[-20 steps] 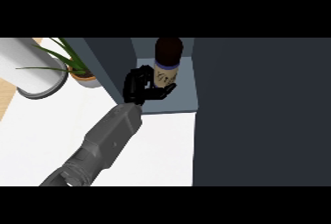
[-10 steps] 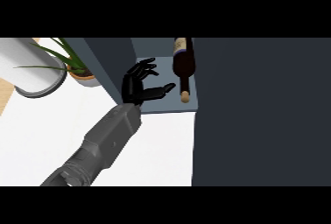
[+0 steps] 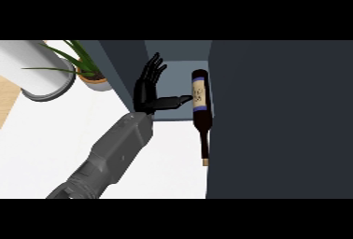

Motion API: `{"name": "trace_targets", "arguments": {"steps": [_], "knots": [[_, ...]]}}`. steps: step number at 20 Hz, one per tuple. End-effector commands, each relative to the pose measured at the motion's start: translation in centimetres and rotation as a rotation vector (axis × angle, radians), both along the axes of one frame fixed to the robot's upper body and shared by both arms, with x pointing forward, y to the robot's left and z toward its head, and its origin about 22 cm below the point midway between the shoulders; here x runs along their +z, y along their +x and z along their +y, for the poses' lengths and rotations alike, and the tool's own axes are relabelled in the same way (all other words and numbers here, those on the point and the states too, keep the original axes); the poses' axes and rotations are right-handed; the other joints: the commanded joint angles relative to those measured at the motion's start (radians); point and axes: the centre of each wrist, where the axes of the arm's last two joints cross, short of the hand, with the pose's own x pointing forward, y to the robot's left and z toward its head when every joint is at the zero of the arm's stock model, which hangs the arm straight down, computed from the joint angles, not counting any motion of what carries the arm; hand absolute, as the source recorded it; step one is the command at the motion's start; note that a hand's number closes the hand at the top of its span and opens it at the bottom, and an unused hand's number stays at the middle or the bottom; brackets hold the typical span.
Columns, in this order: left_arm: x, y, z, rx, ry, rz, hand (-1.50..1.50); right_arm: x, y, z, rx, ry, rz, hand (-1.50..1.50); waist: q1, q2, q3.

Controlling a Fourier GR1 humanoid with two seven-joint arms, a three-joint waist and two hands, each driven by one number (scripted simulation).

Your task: Pick up the wine, place it into the cabinet and close the cabinet

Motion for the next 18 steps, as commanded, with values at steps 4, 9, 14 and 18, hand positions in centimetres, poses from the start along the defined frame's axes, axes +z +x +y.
{"name": "trace_targets", "arguments": {"steps": [4, 9, 14, 18], "knots": [[-1.1, -1.5, 3.0, 0.002, 0.044, -0.045, -1.50, 0.5, -0.6, 0.0, 0.006, -0.016, 0.003, -1.50, 0.045, -0.027, 0.013], [0.4, -5.1, -1.0, -0.128, 0.021, -0.047, -1.50, 0.2, -0.6, -0.2, -0.010, -0.009, 0.027, -1.50, 0.070, -0.037, 0.014], [3.2, -8.1, 1.5, -0.229, 0.032, -0.046, -1.50, 0.4, -1.1, 0.1, -0.019, 0.010, 0.002, -1.50, 0.059, -0.032, 0.013], [5.6, -11.5, 1.1, -0.225, 0.012, -0.077, -1.50, 0.4, -1.3, 1.3, -0.009, 0.010, 0.002, -1.50, 0.039, -0.025, 0.013]]}}
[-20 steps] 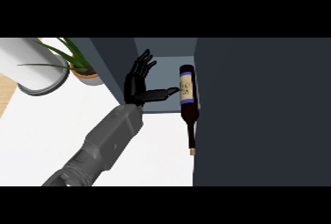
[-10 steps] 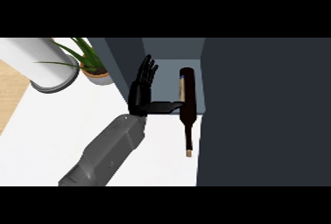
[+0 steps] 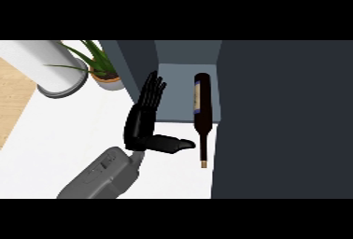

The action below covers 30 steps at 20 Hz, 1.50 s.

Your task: Pick up the wine, place it into the cabinet and close the cabinet

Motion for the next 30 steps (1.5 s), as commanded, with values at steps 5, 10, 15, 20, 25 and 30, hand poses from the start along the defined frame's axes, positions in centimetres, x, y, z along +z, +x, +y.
{"name": "trace_targets", "arguments": {"steps": [5, 10, 15, 20, 25, 30], "knots": [[5.9, -7.7, 2.2, -0.022, -0.039, -0.009, -1.50, 0.1, 0.0, 1.1, 0.008, -0.010, 0.000, -1.50, -0.006, 0.003, 0.000], [5.8, -9.8, 5.2, -0.012, -0.024, -0.028, -1.50, 1.1, -0.5, -0.4, 0.061, -0.100, -0.004, 1.50, -0.021, 0.007, 0.000], [6.2, -12.1, 6.2, 0.058, -0.023, -0.022, -1.50, 1.2, -0.4, 0.1, 0.243, -0.276, 0.031, 1.50, -0.010, 0.006, 0.000], [6.6, -13.6, 10.0, 0.127, -0.001, -0.031, -1.50, 1.8, -2.5, 0.9, 0.370, -0.268, 0.040, 1.50, -0.019, 0.007, -0.001], [8.7, -15.1, 13.0, 0.198, -0.001, -0.053, -1.50, 1.6, -3.4, 4.3, 0.500, -0.192, 0.110, 1.50, -0.009, 0.005, -0.002], [6.7, -18.2, 16.1, 0.209, -0.017, -0.029, -1.50, 2.0, -3.6, 7.8, 0.531, -0.178, 0.117, 1.50, -0.002, 0.004, -0.003]]}}
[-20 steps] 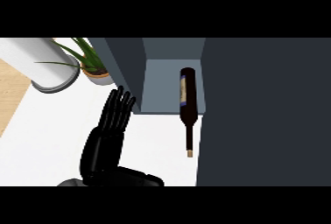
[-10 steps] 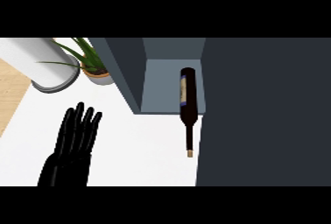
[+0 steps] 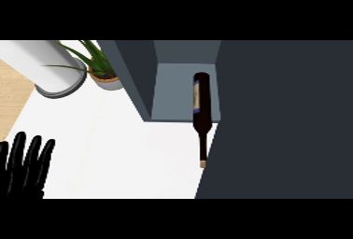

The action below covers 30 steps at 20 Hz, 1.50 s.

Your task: Pick up the wine, place it into the cabinet and close the cabinet

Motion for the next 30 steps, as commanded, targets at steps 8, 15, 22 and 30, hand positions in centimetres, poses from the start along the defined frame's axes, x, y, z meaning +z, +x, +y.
{"name": "trace_targets", "arguments": {"steps": [8, 15, 22, 30], "knots": [[1.2, -2.3, 7.5, 0.044, 0.027, -0.016, -1.50, 2.9, -2.3, 6.8, 0.050, -0.010, -0.081, 1.50, 0.001, 0.000, -0.001], [2.5, -3.7, 9.3, 0.008, 0.023, -0.027, -1.50, 3.5, -0.1, 12.1, 0.009, -0.066, -0.171, 1.50, 0.014, 0.001, -0.001], [2.2, -3.8, 10.6, -0.003, 0.039, -0.044, -1.50, 4.9, 5.5, 15.6, -0.083, -0.077, -0.165, 1.50, 0.009, 0.005, 0.000], [4.8, -3.6, 13.2, -0.031, 0.025, -0.020, -1.50, 6.5, 11.6, 17.4, -0.172, -0.082, -0.202, 1.50, 0.007, 0.006, 0.001]]}}
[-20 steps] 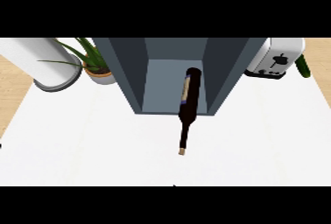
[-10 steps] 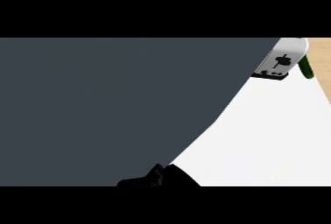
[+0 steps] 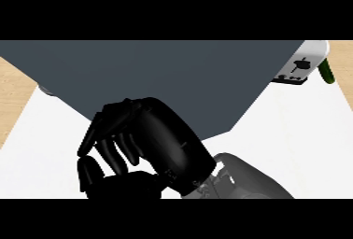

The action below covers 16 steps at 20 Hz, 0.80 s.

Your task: Pick up the wine, place it into the cabinet and close the cabinet

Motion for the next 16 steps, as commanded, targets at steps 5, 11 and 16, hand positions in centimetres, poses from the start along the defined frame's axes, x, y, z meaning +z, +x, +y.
{"name": "trace_targets", "arguments": {"steps": [5, 11, 16], "knots": [[0.3, 0.5, -1.0, -0.039, 0.022, 0.046, -1.50, 1.9, 6.7, 1.1, -0.114, -0.015, -0.034, 1.50, -0.014, 0.004, 0.001], [-0.5, 1.0, -2.4, -0.071, 0.003, 0.061, -1.50, -0.7, 12.0, -3.4, -0.155, -0.037, -0.041, 1.50, -0.019, 0.010, 0.001], [-0.7, 2.9, -3.6, -0.062, 0.008, 0.074, -1.50, -1.2, 13.1, -4.5, -0.157, -0.053, -0.058, 1.50, -0.034, 0.014, 0.001]]}}
